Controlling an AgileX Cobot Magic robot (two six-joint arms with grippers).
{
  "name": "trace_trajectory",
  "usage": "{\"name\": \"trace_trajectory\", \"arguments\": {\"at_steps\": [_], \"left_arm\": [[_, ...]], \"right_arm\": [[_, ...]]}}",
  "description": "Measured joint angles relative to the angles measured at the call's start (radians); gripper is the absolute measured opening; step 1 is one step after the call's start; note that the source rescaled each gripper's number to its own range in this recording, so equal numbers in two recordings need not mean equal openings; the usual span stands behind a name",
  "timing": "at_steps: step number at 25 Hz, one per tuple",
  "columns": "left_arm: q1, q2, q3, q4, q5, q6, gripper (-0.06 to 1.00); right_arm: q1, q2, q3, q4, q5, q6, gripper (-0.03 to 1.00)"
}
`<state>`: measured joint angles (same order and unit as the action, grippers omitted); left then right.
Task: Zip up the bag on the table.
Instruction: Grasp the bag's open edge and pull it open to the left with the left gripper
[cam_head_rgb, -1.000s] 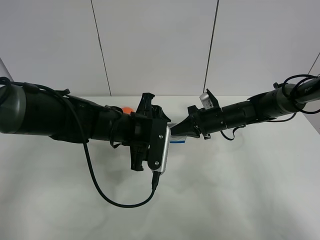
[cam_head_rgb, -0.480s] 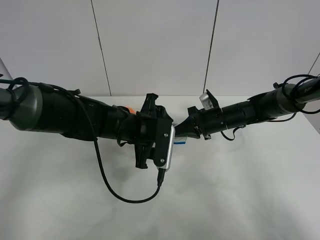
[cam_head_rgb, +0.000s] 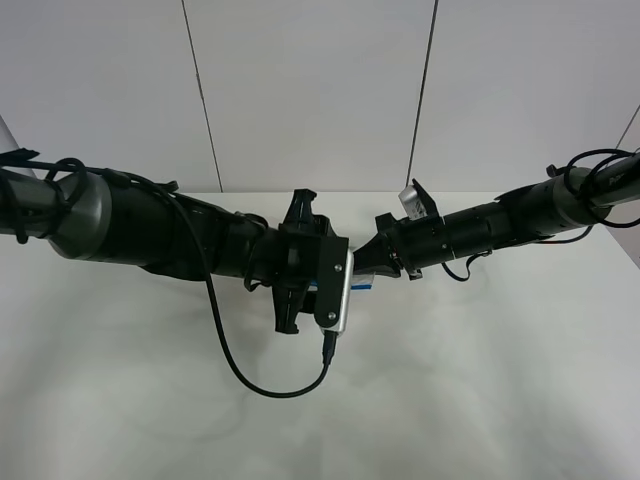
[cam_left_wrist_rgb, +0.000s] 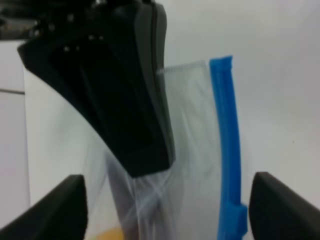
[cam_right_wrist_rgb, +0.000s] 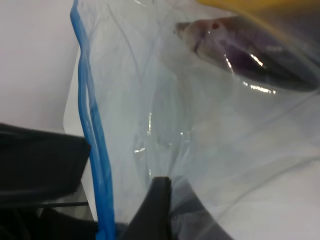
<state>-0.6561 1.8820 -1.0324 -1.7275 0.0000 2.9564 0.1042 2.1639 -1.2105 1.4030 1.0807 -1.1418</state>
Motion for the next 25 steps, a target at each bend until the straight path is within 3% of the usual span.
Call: {"name": "trace_trajectory", "arguments": {"at_steps": [5,13,20,25], "left_arm": [[0.0,0.0,0.0,0.0,0.0,0.0,0.62],[0.0,0.0,0.0,0.0,0.0,-0.001,0.56],[0.0,0.0,0.0,0.0,0.0,-0.001,0.15],[0.0,0.0,0.0,0.0,0.0,-0.001,0.02]], "right_arm": [[0.0,0.0,0.0,-0.002,0.0,0.0,0.0],[0.0,0.0,-0.001,-0.011,-0.001,0.0,0.0],[0.0,0.0,-0.001,-0.014,-0.001,0.0,0.0],[0.0,0.0,-0.001,-0.014,-0.001,0.0,0.0]]}}
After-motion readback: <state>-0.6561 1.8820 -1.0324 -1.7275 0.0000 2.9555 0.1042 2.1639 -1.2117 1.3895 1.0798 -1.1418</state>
